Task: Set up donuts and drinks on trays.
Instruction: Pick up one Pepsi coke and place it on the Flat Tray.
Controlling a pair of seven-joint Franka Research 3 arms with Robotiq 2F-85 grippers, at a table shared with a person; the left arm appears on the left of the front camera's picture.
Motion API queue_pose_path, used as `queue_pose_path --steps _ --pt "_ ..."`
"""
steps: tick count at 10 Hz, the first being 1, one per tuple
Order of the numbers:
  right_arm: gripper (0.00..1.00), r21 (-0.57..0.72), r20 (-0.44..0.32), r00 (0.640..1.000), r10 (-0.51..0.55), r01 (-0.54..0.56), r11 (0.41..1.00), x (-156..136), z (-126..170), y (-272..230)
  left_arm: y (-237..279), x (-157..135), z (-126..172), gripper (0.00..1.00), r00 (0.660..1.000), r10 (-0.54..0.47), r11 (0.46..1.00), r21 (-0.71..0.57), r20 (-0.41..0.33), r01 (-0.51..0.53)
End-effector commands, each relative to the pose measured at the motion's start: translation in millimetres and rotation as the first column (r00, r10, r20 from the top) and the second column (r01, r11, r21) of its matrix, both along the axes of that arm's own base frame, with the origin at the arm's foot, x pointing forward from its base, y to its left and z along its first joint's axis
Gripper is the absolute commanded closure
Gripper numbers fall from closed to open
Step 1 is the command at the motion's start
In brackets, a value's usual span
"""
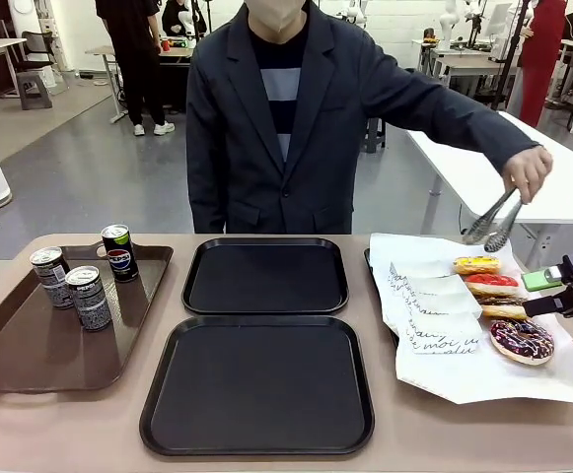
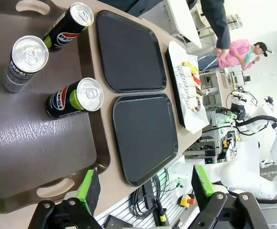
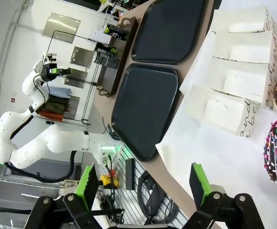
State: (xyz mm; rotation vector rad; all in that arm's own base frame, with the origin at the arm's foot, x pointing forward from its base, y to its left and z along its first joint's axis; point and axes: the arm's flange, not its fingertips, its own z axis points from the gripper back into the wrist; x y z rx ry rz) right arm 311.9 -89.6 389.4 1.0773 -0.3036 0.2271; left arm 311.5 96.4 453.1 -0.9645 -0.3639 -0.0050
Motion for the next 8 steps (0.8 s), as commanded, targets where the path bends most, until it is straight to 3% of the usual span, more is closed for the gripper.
queue_pose_path --steps 1,8 --pt "0.0 0.025 0.019 1.0 0.0 -0.001 1.0 2.0 -1.4 1.4 0.4 1.4 0.9 0.0 1.0 -0.002 1.0 -0.019 0.021 0.003" --pt "0.0 0.025 0.019 1.0 0.0 -0.001 1.0 2.0 -1.4 1.4 0.4 1.4 0.9 0.0 1.0 -0.002 1.0 -0.019 0.021 0.003"
